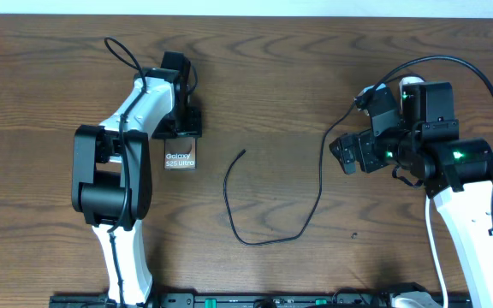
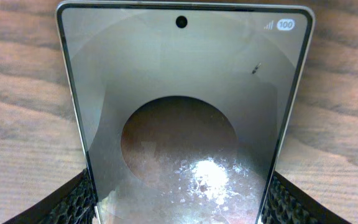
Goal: Plug charger to phone and switch on socket
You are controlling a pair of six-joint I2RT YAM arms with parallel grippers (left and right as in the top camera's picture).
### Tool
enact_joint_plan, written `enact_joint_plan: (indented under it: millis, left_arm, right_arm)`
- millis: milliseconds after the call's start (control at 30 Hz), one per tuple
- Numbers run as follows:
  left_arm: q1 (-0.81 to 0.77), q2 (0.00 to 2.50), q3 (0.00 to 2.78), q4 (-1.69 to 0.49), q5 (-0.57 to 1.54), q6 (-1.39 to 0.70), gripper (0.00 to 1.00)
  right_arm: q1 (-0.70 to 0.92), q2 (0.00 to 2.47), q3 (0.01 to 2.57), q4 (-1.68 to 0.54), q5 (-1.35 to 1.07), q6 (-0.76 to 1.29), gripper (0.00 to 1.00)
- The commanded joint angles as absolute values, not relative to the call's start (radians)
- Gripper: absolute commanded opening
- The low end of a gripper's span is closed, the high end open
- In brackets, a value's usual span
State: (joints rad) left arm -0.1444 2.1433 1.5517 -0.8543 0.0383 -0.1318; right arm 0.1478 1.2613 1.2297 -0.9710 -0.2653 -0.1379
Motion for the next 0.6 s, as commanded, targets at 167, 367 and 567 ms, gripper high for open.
enact_joint_plan:
  millis: [167, 367, 567]
  left_arm:
    - [-0.083, 1.992, 1.606, -0.874, 0.014, -0.233, 0.56]
    - [-0.019, 1.839, 1.606, -0.893, 0.015, -0.357, 0.55]
    - [0.046, 1.699, 1.606, -0.93, 0.015, -0.49, 0.55]
  right_arm:
    - [0.146, 1.274, 1.246, -0.897, -0.387, 0.083, 0.99]
    - [0.184, 1.344, 1.246, -0.829, -0.388, 0.357, 0.86]
    - [0.312, 1.504, 1.246, -0.723, -0.35, 0.685, 0.66]
